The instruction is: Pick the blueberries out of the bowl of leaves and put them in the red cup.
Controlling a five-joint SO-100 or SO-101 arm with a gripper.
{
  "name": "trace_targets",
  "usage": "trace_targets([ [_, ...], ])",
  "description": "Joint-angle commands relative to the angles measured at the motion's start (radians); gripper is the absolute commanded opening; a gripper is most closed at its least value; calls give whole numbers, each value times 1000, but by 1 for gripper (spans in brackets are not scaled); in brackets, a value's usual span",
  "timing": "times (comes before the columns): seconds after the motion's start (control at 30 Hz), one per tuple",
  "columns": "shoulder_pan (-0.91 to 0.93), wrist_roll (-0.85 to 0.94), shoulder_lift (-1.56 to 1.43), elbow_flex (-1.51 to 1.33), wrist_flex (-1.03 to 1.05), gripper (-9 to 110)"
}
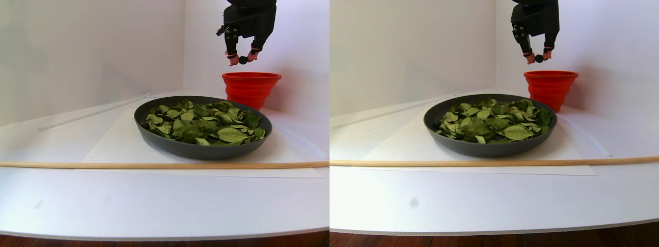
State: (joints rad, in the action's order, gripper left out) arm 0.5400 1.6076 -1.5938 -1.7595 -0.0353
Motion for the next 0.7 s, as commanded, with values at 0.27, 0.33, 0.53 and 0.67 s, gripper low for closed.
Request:
trace_targets([
  [0.27,54,-15,28,161,-25,14],
  [0.33,57,-18,40,179,-25,14],
  [0.53,66,-21,80,229,-25,14],
  [0.67,67,-23,103,255,-25,14],
])
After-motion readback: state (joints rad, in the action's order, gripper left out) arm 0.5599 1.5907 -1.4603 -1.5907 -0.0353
